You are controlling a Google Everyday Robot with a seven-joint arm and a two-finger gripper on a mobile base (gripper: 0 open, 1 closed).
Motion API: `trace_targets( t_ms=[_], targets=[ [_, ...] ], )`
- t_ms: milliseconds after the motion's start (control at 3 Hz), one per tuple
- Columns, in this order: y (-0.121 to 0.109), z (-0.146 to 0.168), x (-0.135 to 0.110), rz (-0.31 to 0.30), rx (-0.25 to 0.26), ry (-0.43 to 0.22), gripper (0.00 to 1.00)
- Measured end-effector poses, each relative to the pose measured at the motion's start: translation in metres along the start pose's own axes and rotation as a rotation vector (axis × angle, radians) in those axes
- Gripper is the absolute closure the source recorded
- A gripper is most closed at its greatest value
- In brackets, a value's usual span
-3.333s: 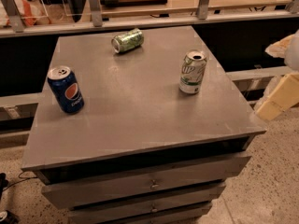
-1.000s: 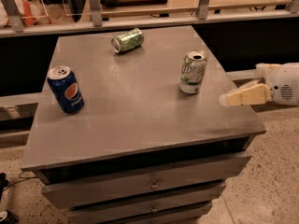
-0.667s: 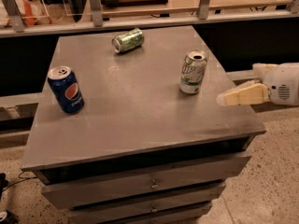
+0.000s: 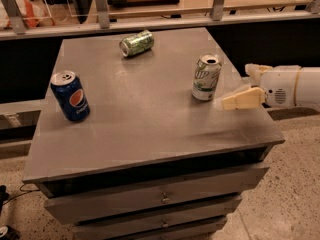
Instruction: Move 7up can near pepsi can
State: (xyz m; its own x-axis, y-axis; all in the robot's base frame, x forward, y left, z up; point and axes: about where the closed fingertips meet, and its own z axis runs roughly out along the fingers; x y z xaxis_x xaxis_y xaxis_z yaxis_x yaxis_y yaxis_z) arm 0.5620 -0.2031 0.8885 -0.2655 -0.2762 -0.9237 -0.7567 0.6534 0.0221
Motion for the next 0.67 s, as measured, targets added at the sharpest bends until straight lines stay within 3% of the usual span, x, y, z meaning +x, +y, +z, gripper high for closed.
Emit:
trace_targets(
  t_ms=[667],
  targets=[
    [0.003,0.047,-0.006,-0.016,-0.1,-0.102,0.0]
  ],
)
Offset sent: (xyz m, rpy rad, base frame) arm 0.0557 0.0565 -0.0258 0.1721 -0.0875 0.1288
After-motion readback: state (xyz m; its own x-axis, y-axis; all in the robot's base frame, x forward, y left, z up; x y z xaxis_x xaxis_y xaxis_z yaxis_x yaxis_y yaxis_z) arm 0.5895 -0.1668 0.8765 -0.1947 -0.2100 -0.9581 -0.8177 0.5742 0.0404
